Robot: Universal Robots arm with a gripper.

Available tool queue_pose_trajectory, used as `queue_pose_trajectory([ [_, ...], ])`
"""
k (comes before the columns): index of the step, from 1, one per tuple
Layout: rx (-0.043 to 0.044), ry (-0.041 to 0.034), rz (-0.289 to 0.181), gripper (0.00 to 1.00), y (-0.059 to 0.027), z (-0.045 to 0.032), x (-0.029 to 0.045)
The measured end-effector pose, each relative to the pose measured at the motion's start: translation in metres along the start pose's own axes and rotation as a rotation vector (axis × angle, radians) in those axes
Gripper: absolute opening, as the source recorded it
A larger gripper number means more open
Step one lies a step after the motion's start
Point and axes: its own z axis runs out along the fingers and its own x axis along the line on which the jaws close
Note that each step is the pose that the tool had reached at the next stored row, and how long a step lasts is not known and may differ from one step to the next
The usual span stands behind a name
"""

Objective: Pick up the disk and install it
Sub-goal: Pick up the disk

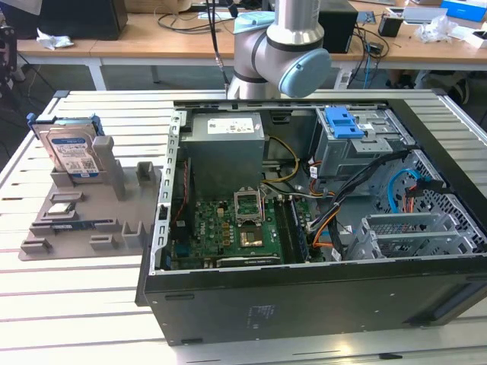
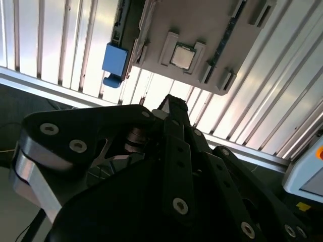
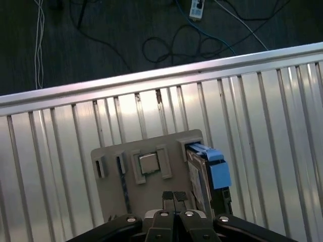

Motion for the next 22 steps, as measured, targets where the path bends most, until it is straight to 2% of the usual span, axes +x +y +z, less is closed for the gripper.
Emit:
queue_pose_trajectory([
  [4,-0.0011,0.0013,-0.045,0.10,0.0000,0.0000,0.0000],
  [11,-0.0022,0.0026,-0.089,0.10,-0.0001,0.0000,0.0000],
  [13,-0.0049,0.0058,-0.197,0.10,0.0000,0.0000,0.0000],
  [14,-0.0055,0.0066,-0.224,0.10,0.0000,0.0000,0.0000],
  [22,-0.0068,0.0081,-0.278,0.10,0.0000,0.0000,0.0000],
])
